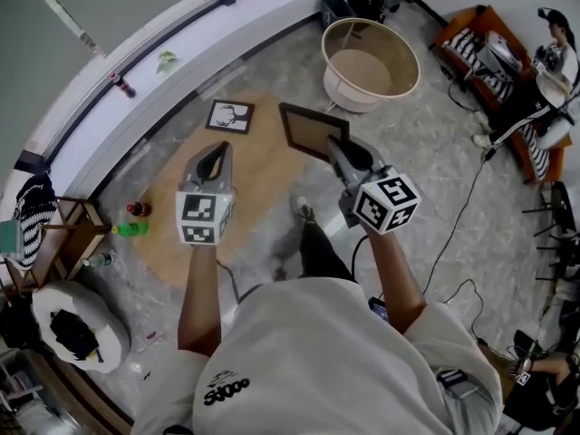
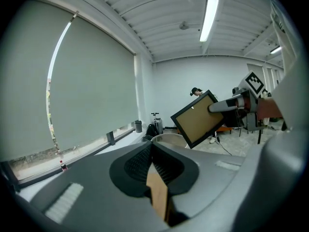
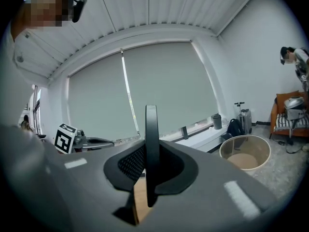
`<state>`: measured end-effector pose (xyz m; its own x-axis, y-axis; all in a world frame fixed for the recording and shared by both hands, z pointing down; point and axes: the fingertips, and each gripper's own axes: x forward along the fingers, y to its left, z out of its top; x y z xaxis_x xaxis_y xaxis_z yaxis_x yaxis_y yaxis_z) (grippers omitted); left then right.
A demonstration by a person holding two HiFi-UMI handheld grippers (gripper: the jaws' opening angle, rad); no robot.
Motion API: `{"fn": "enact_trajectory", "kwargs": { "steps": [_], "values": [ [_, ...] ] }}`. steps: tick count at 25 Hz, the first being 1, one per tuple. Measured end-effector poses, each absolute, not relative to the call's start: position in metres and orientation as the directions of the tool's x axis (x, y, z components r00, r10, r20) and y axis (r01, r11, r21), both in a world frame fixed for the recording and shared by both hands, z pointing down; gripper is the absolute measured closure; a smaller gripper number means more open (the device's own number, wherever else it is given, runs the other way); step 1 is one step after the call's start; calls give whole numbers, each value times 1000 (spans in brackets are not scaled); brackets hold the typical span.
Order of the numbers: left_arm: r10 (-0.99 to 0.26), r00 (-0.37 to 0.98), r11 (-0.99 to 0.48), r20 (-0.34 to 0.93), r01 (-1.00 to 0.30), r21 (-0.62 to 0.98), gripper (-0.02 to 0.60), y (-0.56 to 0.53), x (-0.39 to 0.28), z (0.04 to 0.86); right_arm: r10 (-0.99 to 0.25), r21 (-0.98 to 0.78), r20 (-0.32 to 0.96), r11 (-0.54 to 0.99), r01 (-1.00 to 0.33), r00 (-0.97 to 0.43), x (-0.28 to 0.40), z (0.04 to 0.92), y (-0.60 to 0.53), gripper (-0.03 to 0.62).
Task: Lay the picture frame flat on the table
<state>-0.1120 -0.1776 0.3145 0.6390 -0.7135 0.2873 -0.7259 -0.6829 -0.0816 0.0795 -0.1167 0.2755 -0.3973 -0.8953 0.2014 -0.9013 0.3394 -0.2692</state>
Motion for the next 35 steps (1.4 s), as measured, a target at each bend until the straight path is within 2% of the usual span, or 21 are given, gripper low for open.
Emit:
{"fn": "enact_trajectory", "kwargs": {
  "steps": [12,24,35],
  "values": [
    [-748,541,-599,384,-800,-40,572,-296,-86,396,-800,-393,346,351,-850,-490,111,382,-249,548],
    [-689,490,-563,534,-826,32,572,-346,-53,523,-728,-610,440,187,-770,-526,137,521,-303,548],
    [-609,462,-513,645,-849,124,572,-364,-13,643,-617,-691,521,99,-716,-589,148,662,-330,548]
  ]
}}
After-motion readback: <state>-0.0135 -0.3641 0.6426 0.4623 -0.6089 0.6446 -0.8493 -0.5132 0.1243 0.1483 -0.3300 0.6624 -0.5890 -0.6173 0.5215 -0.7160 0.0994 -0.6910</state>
